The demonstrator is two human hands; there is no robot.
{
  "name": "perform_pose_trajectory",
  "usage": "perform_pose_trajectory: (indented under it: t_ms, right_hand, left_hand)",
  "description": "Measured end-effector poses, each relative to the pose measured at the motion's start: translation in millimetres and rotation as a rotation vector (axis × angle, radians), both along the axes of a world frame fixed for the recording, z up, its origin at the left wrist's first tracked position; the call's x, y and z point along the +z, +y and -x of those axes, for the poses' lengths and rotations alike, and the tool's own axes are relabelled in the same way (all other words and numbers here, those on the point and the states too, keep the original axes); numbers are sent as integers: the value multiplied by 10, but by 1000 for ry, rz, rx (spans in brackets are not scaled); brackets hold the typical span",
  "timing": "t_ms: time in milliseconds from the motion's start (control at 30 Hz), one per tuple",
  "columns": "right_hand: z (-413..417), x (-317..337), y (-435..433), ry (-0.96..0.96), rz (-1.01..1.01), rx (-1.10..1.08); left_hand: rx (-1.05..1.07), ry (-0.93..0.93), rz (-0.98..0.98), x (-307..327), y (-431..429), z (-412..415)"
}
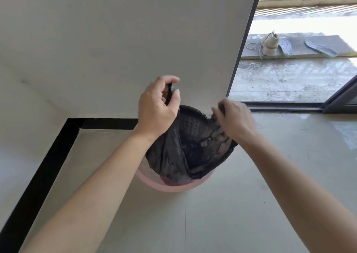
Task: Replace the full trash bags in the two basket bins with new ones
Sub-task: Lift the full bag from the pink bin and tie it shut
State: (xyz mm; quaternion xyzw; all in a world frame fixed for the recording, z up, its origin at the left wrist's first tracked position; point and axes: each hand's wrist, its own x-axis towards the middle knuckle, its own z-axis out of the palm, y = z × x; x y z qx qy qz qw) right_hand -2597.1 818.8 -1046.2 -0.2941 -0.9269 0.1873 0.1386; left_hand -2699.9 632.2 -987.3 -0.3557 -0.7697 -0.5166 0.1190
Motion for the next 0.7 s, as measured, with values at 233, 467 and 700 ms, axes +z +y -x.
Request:
perform_pose_trajectory:
  t_ms: [233, 467, 700]
  right_hand:
    - [66, 735, 70, 418, -134, 72]
    - [-107, 239, -118, 593, 341, -41]
    - [-610, -640, -451, 398, 512, 53]
  left_hand:
    - [266, 96, -201, 222, -142, 320]
    - [278, -230, -163, -123, -316, 304]
    - [133, -167, -53, -745, -460, 109]
